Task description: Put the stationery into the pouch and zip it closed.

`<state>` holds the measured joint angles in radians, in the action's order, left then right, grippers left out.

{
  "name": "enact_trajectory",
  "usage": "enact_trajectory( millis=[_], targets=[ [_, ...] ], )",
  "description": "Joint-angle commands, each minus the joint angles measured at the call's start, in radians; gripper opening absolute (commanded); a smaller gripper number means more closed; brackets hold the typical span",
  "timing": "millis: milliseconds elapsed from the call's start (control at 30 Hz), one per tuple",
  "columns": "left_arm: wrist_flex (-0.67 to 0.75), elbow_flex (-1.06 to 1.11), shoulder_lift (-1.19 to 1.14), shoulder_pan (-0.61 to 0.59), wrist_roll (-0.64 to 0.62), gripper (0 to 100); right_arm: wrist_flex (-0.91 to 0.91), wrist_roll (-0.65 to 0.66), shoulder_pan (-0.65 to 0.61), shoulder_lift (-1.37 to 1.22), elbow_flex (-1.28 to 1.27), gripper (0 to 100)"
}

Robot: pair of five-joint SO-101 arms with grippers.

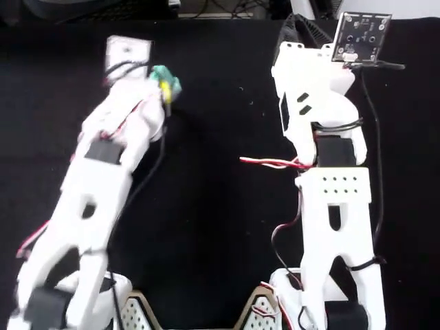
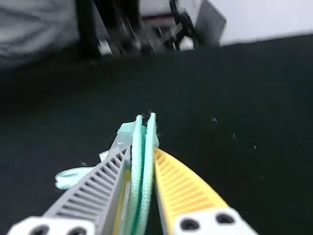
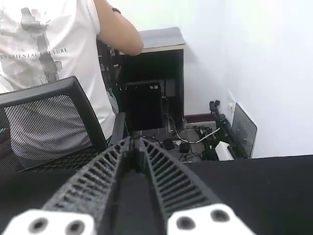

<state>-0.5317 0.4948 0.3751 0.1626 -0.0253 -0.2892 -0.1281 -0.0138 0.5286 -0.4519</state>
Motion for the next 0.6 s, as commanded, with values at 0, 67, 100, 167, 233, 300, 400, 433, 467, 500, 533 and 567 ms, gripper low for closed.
enact_trajectory(
  millis=[0,67,100,167,233,300,400,433,467,500,533,567],
  targets=[
    [-0.060,-0.156,-0.115,0.042,-0.017,3,0.023,-0.009,0.012,0.002,0.036,1.2],
    [-0.092,-0.183,-0.133,0.067,-0.015,3,0.023,-0.009,0.012,0.002,0.038,1.2],
    [-0.114,-0.196,-0.132,0.079,-0.014,4,0.023,-0.009,0.012,0.002,0.038,1.2],
    [-0.164,-0.225,-0.120,0.104,-0.015,8,0.023,-0.009,0.012,0.002,0.038,1.2],
    [-0.215,-0.260,-0.100,0.124,-0.015,16,0.023,-0.009,0.012,0.002,0.038,1.2],
    [-0.255,-0.289,-0.078,0.133,-0.014,22,0.023,-0.009,0.012,0.002,0.038,1.2],
    [-0.290,-0.314,-0.046,0.127,-0.014,24,0.023,-0.009,0.012,0.002,0.038,1.2],
    [-0.302,-0.318,-0.031,0.124,-0.012,24,0.023,-0.009,0.012,0.002,0.038,1.2],
    [-0.315,-0.323,-0.011,0.111,-0.014,24,0.023,-0.009,0.012,0.002,0.038,1.2],
    [-0.327,-0.329,0.015,0.107,-0.015,24,0.023,-0.009,0.012,0.002,0.038,1.2],
    [-0.341,-0.334,0.043,0.104,-0.015,24,0.023,-0.009,0.012,0.002,0.038,1.2],
    [-0.350,-0.335,0.072,0.101,-0.014,24,0.023,-0.009,0.012,0.002,0.038,1.2]
  ],
)
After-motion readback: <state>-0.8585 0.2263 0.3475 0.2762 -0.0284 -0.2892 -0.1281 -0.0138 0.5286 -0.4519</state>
